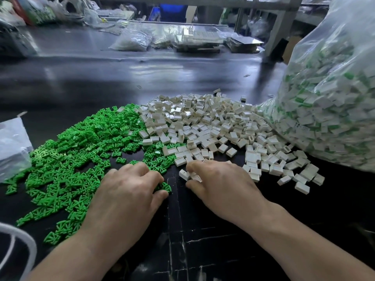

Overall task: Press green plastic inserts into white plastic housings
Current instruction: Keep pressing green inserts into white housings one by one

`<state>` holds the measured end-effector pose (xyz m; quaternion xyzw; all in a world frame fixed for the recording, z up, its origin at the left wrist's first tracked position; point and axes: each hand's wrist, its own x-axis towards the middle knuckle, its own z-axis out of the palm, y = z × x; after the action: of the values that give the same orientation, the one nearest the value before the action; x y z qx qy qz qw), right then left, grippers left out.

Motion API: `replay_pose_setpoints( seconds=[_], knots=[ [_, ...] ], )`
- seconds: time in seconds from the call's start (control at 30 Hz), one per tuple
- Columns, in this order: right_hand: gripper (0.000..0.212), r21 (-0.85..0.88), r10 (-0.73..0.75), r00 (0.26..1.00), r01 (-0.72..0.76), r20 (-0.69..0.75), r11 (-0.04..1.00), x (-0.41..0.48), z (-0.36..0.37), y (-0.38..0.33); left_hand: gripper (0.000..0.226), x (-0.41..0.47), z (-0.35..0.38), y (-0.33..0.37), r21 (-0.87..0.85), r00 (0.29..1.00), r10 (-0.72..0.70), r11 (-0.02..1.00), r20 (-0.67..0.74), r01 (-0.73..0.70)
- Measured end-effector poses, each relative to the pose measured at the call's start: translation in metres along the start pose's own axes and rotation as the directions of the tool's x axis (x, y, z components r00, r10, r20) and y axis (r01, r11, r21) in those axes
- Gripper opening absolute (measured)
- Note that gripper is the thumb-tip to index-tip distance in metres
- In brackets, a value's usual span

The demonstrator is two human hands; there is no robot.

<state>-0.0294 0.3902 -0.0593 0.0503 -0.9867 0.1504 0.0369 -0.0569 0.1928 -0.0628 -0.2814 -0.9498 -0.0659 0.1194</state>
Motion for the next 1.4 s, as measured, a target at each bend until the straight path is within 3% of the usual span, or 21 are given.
replay_pose_setpoints(
  seconds=[0.2,0.37,0.43,0.53,0.67,0.93,1.03,1.13,1.23,1.33,1.4],
  knots=[
    [0.026,0.023,-0.031,0.999,0.032,-0.045,0.999,-0.001,0.001,0.004,0.021,0.001,0.004,-0.004,0.002,0.995,0.047,0.999,-0.089,-0.047],
    [0.022,0.385,0.12,0.993,-0.115,0.011,0.916,-0.004,-0.009,0.006,0.032,0.002,0.001,-0.004,-0.039,0.996,0.021,0.999,-0.085,-0.025],
    [0.019,0.548,0.152,0.986,-0.165,0.069,0.82,-0.006,-0.012,0.005,0.028,0.002,-0.001,-0.004,-0.047,0.997,0.042,0.998,-0.061,-0.045],
    [0.017,0.775,0.148,0.966,-0.257,0.21,0.577,-0.01,-0.014,0.0,0.019,0.001,-0.003,-0.002,-0.062,0.995,0.104,0.993,0.008,-0.103],
    [0.02,0.909,0.05,0.947,-0.32,0.318,0.268,-0.01,-0.016,-0.002,0.008,0.002,-0.005,-0.001,-0.099,0.988,0.152,0.984,0.017,-0.15],
    [0.007,0.929,-0.083,0.926,-0.369,0.369,0.022,-0.011,-0.021,-0.002,0.006,0.002,-0.009,0.002,-0.134,0.979,0.202,0.969,-0.04,-0.206],
    [0.014,0.933,-0.125,0.927,-0.359,0.353,-0.024,-0.012,-0.022,-0.001,0.014,0.001,-0.009,0.003,-0.298,0.996,0.047,0.952,-0.078,-0.069],
    [0.022,0.931,-0.121,0.926,-0.363,0.357,-0.03,-0.013,-0.022,-0.001,0.026,-0.001,-0.013,0.005,-0.63,0.979,-0.197,0.767,-0.046,0.124],
    [0.02,0.929,-0.109,0.925,-0.369,0.365,-0.022,-0.012,-0.02,-0.001,0.022,0.0,-0.018,0.006,-0.902,0.943,-0.319,0.373,0.094,0.216],
    [0.016,0.924,-0.109,0.924,-0.376,0.367,-0.069,-0.011,-0.017,-0.002,0.021,0.003,-0.018,0.008,-0.971,0.92,-0.311,-0.045,0.239,0.237],
    [0.013,0.923,-0.135,0.927,-0.366,0.35,-0.118,-0.011,-0.016,-0.002,0.02,0.004,-0.018,0.011,-0.945,0.909,-0.287,-0.217,0.302,0.245]
  ],
)
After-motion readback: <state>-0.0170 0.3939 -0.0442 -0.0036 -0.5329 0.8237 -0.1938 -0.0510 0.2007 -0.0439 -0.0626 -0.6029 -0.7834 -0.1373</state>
